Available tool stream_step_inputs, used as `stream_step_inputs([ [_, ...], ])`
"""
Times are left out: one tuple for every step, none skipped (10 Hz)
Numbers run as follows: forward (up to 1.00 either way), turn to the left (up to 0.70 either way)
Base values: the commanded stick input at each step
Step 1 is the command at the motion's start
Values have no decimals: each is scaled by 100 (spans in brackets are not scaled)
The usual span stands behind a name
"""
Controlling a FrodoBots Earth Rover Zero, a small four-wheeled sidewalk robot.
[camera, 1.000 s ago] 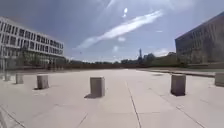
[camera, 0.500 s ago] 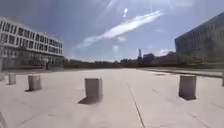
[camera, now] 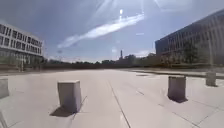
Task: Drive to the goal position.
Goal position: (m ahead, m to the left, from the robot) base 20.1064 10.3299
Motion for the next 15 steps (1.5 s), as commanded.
stream_step_inputs([
  [70, -1],
  [70, -1],
  [70, 0],
  [70, 10],
  [70, 25],
  [70, 33],
  [70, 34],
  [70, 21],
  [70, 1],
  [70, -1],
  [70, -1],
  [70, -1],
  [70, -1],
  [70, -1],
  [70, -1],
])
